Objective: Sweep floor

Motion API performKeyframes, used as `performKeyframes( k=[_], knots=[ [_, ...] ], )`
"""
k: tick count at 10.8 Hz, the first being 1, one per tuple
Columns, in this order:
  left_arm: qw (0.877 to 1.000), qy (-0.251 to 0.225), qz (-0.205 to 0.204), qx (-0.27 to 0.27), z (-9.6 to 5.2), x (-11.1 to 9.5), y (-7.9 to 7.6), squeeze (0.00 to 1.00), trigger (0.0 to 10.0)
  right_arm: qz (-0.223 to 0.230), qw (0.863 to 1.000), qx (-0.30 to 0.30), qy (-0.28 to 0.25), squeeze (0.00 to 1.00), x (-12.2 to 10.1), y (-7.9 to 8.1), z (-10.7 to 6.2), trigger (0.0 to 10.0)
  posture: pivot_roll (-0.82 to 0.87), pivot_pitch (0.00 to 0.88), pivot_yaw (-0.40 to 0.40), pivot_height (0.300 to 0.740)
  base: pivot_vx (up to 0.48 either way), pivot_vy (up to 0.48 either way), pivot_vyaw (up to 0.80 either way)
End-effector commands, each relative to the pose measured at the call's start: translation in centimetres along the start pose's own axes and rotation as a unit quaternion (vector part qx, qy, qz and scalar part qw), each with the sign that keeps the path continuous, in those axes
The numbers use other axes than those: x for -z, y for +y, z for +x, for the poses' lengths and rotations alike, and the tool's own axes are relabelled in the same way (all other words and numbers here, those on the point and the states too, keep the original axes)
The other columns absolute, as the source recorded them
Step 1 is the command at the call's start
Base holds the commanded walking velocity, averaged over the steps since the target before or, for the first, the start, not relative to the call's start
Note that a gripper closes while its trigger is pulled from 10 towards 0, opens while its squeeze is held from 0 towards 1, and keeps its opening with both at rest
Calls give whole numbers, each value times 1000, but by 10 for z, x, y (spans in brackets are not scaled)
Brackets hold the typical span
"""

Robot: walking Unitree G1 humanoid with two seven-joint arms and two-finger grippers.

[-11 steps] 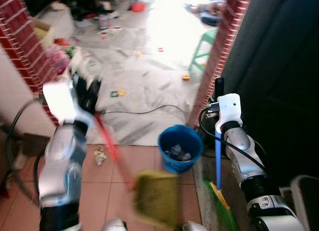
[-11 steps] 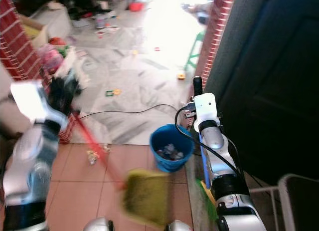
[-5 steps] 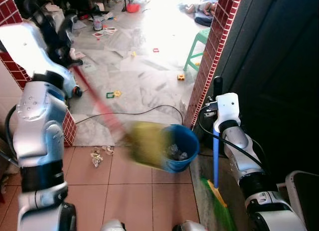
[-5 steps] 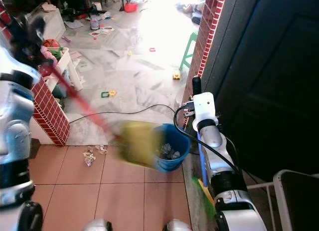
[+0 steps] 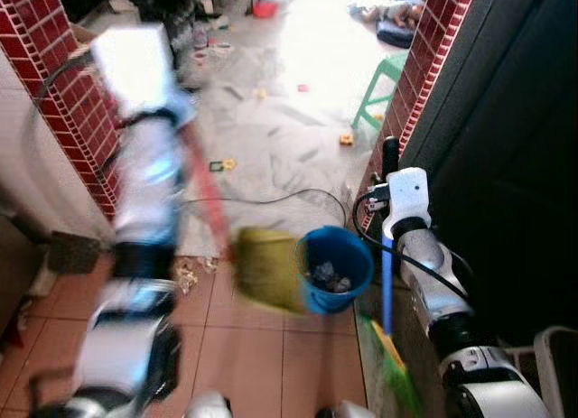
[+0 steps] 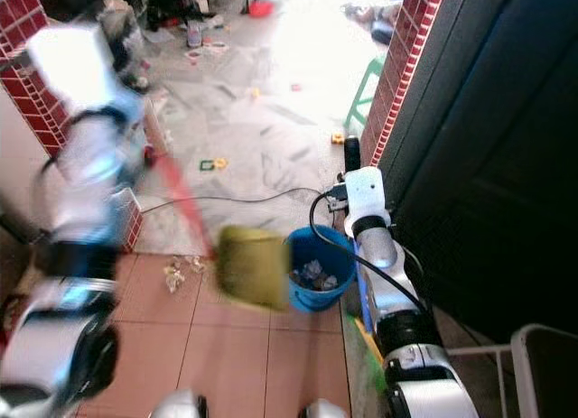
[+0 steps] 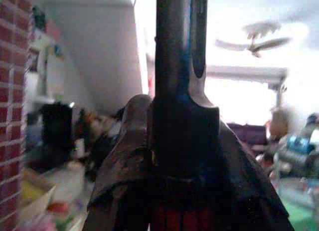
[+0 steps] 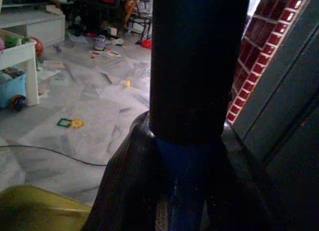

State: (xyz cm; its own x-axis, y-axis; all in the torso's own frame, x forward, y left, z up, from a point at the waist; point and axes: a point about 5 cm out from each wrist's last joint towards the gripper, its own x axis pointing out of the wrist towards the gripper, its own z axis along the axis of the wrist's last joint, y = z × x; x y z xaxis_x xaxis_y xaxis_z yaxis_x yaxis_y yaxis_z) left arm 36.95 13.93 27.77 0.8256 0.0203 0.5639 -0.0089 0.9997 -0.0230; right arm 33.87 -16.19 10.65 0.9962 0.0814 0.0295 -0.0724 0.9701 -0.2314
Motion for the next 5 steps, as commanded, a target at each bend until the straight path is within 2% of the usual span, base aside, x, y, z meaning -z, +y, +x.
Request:
performKeyframes(
  k=[1, 3, 5],
  knots=[
    [997, -69, 22, 1, 13, -25, -2, 0, 10000, -7, 1000, 10, -22, 0, -8, -5, 0, 10000, -35, 0, -5, 740, 0, 0, 0],
    [996, -88, 14, 13, 22, -28, -15, 0, 10000, -4, 1000, 14, -22, 0, -7, -5, -5, 10000, -44, 0, 5, 740, 0, 0, 0],
    [996, -93, 7, 14, 24, -24, -25, 0, 10000, -2, 1000, 15, -27, 0, -8, -3, -8, 10000, -70, 10, 14, 740, 0, 0, 0]
  ],
)
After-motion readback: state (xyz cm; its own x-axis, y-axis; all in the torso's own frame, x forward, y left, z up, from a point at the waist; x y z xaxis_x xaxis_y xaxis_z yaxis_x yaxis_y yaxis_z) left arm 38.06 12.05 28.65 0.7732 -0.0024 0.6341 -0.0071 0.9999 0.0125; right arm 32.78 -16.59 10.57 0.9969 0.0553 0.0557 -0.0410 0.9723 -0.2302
